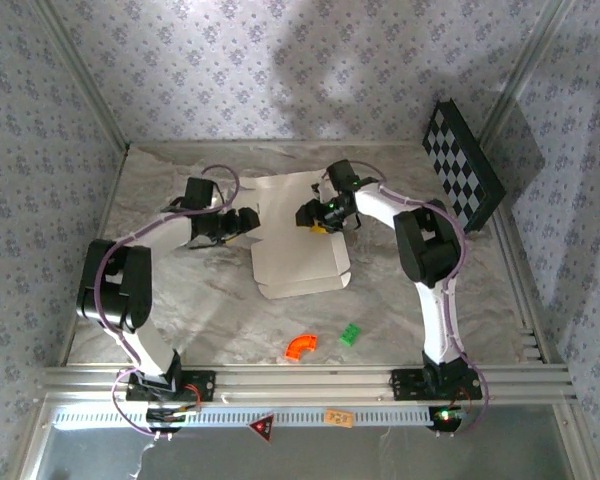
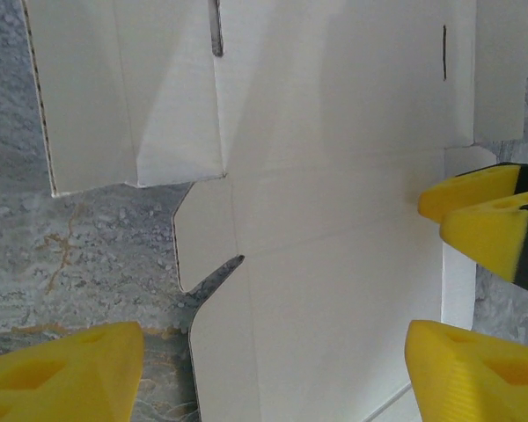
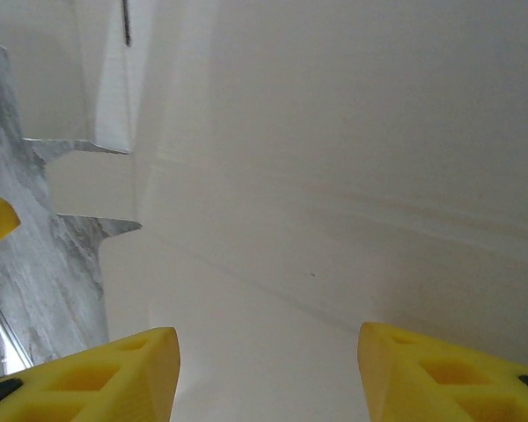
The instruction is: Fold the paper box
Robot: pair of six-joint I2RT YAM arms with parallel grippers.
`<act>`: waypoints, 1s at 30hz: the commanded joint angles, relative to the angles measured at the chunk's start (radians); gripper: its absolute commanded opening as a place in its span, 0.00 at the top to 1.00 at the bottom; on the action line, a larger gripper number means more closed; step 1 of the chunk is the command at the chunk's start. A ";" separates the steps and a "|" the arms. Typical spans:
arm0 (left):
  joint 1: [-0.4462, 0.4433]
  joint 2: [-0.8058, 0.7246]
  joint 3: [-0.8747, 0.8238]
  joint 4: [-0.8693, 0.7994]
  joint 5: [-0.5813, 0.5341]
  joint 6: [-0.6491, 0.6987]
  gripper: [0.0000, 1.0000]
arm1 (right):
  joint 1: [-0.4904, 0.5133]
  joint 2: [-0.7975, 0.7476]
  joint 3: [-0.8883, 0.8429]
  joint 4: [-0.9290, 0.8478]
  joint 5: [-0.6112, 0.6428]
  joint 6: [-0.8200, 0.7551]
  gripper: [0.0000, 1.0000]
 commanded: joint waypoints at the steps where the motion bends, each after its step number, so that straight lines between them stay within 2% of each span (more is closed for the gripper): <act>1: -0.012 -0.046 -0.010 0.024 0.011 -0.025 0.22 | -0.006 0.002 -0.035 -0.048 0.018 -0.015 0.42; 10: -0.041 -0.004 0.034 0.021 0.028 -0.035 0.22 | -0.031 -0.112 -0.223 -0.018 0.074 -0.030 0.42; 18: -0.073 0.086 0.096 0.001 0.045 -0.048 0.26 | -0.024 -0.188 -0.216 0.018 0.029 0.012 0.42; 23: -0.079 0.107 0.115 -0.054 0.009 -0.043 0.25 | -0.024 -0.163 -0.181 0.035 -0.033 0.019 0.43; 25: -0.078 0.103 0.112 -0.075 -0.017 -0.038 0.22 | -0.023 -0.137 -0.163 0.031 -0.052 0.017 0.43; 30: -0.082 0.107 0.101 -0.082 -0.011 -0.036 0.19 | -0.024 -0.076 -0.142 0.033 -0.056 0.015 0.43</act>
